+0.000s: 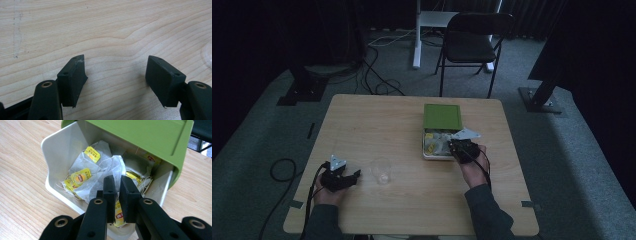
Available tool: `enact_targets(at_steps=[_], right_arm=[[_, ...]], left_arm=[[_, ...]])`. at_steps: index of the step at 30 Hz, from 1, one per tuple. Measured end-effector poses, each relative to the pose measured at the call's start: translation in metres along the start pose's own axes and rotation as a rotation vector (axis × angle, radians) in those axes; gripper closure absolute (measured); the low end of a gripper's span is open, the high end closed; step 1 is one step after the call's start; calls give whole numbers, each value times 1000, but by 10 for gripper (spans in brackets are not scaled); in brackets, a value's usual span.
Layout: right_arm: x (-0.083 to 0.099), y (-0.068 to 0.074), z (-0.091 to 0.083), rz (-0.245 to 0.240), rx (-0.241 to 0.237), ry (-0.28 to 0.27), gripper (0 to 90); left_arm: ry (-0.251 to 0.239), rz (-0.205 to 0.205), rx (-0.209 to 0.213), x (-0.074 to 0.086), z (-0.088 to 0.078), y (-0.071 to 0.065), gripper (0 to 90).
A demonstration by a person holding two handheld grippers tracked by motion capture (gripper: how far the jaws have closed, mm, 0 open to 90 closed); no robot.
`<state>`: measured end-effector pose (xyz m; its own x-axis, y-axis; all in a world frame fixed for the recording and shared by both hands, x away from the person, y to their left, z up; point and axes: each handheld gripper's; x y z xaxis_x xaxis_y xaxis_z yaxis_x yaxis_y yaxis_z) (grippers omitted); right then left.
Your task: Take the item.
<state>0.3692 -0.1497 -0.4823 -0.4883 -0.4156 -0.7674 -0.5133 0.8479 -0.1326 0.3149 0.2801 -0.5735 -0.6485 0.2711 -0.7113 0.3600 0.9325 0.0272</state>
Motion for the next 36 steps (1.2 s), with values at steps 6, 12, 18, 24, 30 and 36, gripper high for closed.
enact_targets(at_steps=[6,12,18,24,30,36], right_arm=[[-3,-1,-12,-6,8,-32,834],[-6,1,-23,-22,12,-63,837],[-8,2,-30,-29,14,-87,838],[-9,4,-35,-25,5,-113,838],[-11,6,-42,-26,-17,-139,839],[-14,12,-48,-47,-23,-163,839]], left_arm=[[1,2,0,0,0,0,335],[3,4,0,0,0,0,335],[3,2,1,0,0,0,335],[2,3,-1,0,0,0,335],[3,3,-1,0,0,0,335],[3,2,0,0,0,0,335]])
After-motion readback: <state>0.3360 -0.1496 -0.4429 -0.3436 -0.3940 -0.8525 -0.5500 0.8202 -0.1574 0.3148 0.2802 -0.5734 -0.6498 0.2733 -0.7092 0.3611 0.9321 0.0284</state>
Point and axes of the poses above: each handheld gripper's, and its own axes: z roughly forward along the jaws, x roughly out of its underside, y roughly to its left, and after that the axes turned 3 degrees about y, right-handed
